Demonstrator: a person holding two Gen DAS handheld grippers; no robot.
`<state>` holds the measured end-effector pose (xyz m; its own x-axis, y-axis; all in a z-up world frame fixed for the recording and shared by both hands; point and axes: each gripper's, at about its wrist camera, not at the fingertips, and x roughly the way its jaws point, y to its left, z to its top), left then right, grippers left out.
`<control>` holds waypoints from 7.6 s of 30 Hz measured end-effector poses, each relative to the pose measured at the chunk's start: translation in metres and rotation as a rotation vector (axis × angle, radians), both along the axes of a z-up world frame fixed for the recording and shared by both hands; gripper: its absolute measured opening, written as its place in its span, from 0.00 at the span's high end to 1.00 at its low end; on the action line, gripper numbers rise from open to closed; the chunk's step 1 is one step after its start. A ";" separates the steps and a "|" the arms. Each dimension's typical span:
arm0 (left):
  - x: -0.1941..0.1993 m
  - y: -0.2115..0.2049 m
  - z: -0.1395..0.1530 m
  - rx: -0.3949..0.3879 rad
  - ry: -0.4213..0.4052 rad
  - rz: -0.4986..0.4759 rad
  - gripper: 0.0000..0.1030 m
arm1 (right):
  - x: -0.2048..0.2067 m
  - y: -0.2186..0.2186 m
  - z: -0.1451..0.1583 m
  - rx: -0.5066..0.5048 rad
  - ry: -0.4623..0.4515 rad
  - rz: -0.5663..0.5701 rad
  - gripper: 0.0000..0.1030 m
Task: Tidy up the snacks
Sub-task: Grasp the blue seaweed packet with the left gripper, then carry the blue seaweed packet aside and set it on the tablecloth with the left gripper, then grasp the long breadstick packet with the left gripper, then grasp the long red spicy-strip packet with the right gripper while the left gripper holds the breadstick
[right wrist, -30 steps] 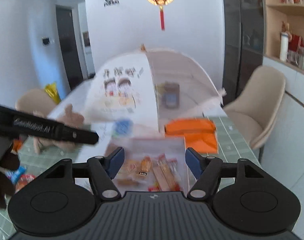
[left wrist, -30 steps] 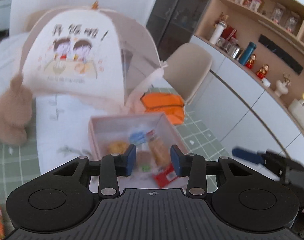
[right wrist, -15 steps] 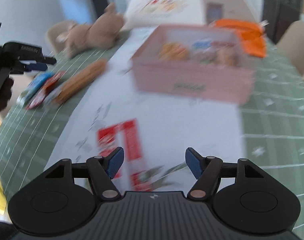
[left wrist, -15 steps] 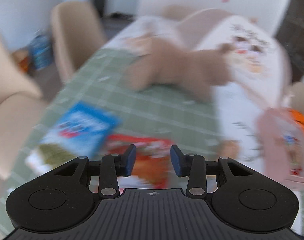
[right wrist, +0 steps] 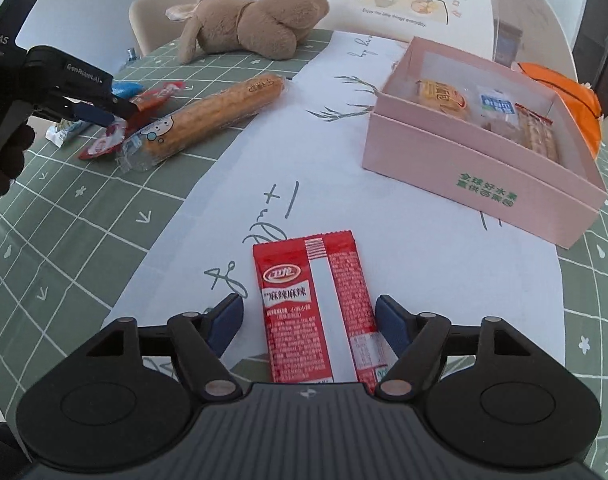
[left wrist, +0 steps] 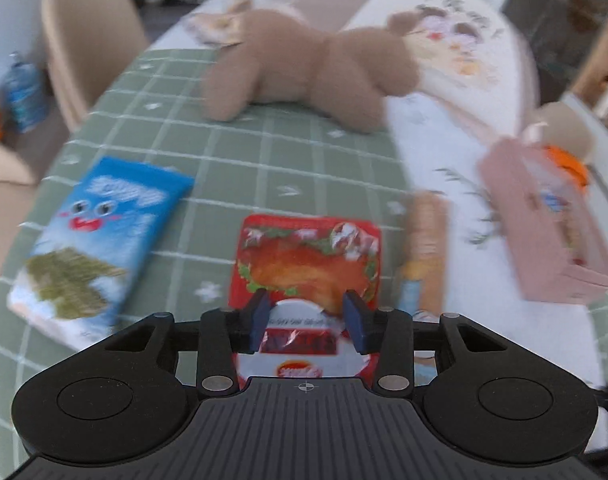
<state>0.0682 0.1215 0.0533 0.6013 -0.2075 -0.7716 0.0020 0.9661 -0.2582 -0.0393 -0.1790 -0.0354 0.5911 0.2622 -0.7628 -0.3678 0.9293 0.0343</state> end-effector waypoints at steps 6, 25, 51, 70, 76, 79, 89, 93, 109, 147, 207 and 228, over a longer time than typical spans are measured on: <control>0.003 -0.006 0.029 -0.049 -0.071 -0.079 0.56 | 0.002 0.005 -0.002 0.005 -0.006 -0.033 0.20; -0.009 0.075 -0.016 0.057 0.023 0.189 0.58 | 0.000 0.005 -0.004 0.009 -0.013 -0.049 0.16; -0.065 -0.092 -0.010 0.245 0.007 0.018 0.55 | -0.022 -0.012 -0.014 0.040 -0.101 -0.027 0.06; -0.074 -0.064 -0.012 0.342 0.071 0.142 0.44 | -0.036 -0.023 -0.024 0.066 -0.168 -0.042 0.00; -0.072 -0.069 -0.014 0.366 0.065 0.134 0.44 | -0.036 -0.023 -0.024 0.065 -0.169 -0.045 0.00; -0.073 -0.068 -0.014 0.355 0.058 0.131 0.41 | -0.036 -0.023 -0.024 0.065 -0.166 -0.046 0.00; -0.072 -0.058 -0.013 0.300 0.037 0.124 0.41 | -0.012 -0.012 -0.012 0.023 -0.040 -0.007 0.01; -0.079 -0.040 -0.007 0.217 0.013 0.163 0.43 | 0.008 0.005 0.013 0.036 -0.074 0.040 0.11; -0.085 -0.033 0.015 0.040 -0.013 0.046 0.45 | 0.114 0.093 0.025 0.065 -0.060 0.101 0.56; -0.069 -0.185 0.000 0.219 0.024 -0.243 0.43 | -0.050 -0.087 -0.009 0.074 -0.067 -0.190 0.21; -0.098 -0.151 -0.003 0.053 0.104 -0.242 0.65 | -0.024 -0.079 -0.009 0.045 -0.071 -0.179 0.50; -0.104 -0.202 -0.015 0.101 0.168 -0.343 0.58 | -0.036 -0.077 -0.008 0.041 -0.065 -0.181 0.48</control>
